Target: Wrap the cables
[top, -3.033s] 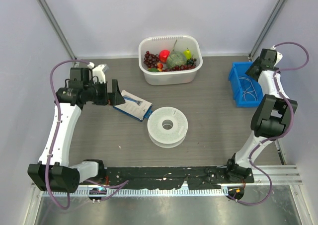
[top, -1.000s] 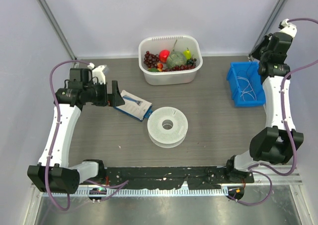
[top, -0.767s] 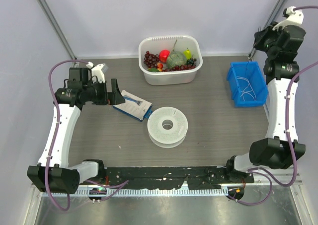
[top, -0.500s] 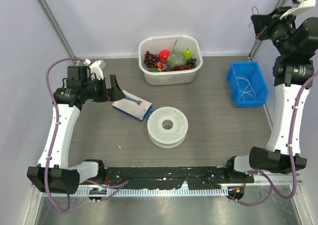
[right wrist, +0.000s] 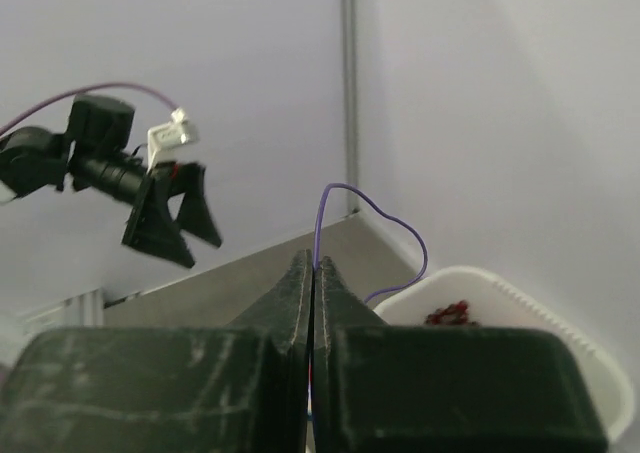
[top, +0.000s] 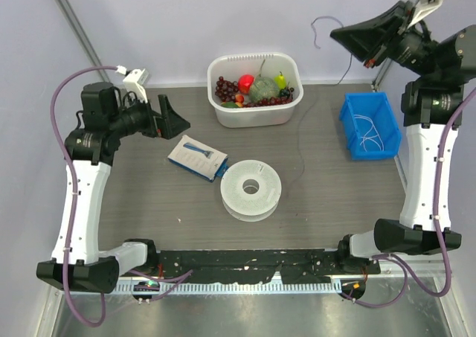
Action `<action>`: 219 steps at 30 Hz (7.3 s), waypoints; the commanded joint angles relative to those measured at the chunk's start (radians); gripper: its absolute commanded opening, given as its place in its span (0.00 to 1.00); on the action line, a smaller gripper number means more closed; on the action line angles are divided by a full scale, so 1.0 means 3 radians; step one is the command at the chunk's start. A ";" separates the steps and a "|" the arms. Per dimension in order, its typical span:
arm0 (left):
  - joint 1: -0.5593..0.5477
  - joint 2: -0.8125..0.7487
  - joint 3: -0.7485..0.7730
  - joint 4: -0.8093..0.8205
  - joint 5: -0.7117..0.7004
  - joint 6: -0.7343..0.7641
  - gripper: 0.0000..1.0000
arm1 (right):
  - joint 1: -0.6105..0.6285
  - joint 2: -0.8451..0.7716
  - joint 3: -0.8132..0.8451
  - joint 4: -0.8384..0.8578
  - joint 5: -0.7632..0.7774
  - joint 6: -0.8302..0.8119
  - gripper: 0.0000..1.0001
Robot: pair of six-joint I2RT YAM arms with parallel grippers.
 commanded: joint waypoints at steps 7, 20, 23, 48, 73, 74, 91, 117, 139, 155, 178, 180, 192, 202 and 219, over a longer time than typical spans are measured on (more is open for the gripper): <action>-0.0003 -0.0289 0.0168 0.0554 0.1087 0.0719 1.00 | 0.0523 -0.0571 -0.1500 0.0483 -0.0904 0.0419 0.01; -0.1061 -0.0004 -0.0687 0.3082 0.0414 -0.1740 1.00 | 0.1393 -0.0847 -0.2120 0.0723 -0.0123 0.0338 0.01; -0.1097 0.0119 -0.0722 0.3240 0.0183 -0.2221 1.00 | 0.1516 -0.0914 -0.2141 0.0642 0.0311 0.0006 0.01; -0.1440 0.0493 -0.0912 0.4136 -0.0165 -0.3163 0.83 | 0.1905 -0.0709 -0.2105 0.0815 0.1024 -0.0215 0.01; -0.1465 0.0610 -0.0774 0.4238 -0.0170 -0.3291 0.51 | 0.1961 -0.0571 -0.2085 0.0872 0.1029 -0.0128 0.01; -0.1470 0.0610 -0.0774 0.4243 -0.0165 -0.3296 0.50 | 0.1966 -0.0561 -0.2085 0.0877 0.1029 -0.0133 0.01; -0.0920 0.0304 -0.1111 0.3850 -0.0037 -0.3225 0.00 | 0.1991 -0.0673 -0.2151 0.0418 0.1115 -0.0439 0.01; 0.0733 0.0176 -0.0441 0.1737 0.0464 -0.1762 0.00 | 0.0141 0.0108 -0.2121 -0.3418 0.1545 -0.3805 0.78; 0.0043 0.0304 0.0167 0.2080 0.0484 -0.1395 0.00 | 0.1965 0.0246 -0.2643 -0.0596 0.3722 -0.1228 0.57; -0.0544 0.0927 0.1899 0.2162 -0.0200 -0.0965 0.00 | 0.2088 -0.0213 -0.2907 -0.0182 0.1740 -0.1989 0.81; -0.0816 0.1449 0.3235 0.2867 -0.0727 -0.0811 0.00 | 0.2850 0.0006 -0.3849 0.1168 0.1550 -0.2705 0.82; -0.0816 0.1434 0.3230 0.2913 -0.0743 -0.0816 0.00 | 0.2967 0.0113 -0.3834 0.1250 0.1555 -0.2782 0.82; -0.0816 0.1352 0.3245 0.3133 -0.0738 -0.0908 0.00 | 0.3173 0.0814 -0.3670 0.1720 0.1970 -0.3568 0.81; -0.0816 0.1321 0.3394 0.3215 -0.0702 -0.1036 0.00 | 0.3208 0.1351 -0.3588 0.2425 0.2624 -0.3978 0.72; -0.0821 0.1199 0.3419 0.3318 -0.0666 -0.1154 0.00 | 0.3234 0.1909 -0.3302 0.2902 0.2920 -0.4341 0.40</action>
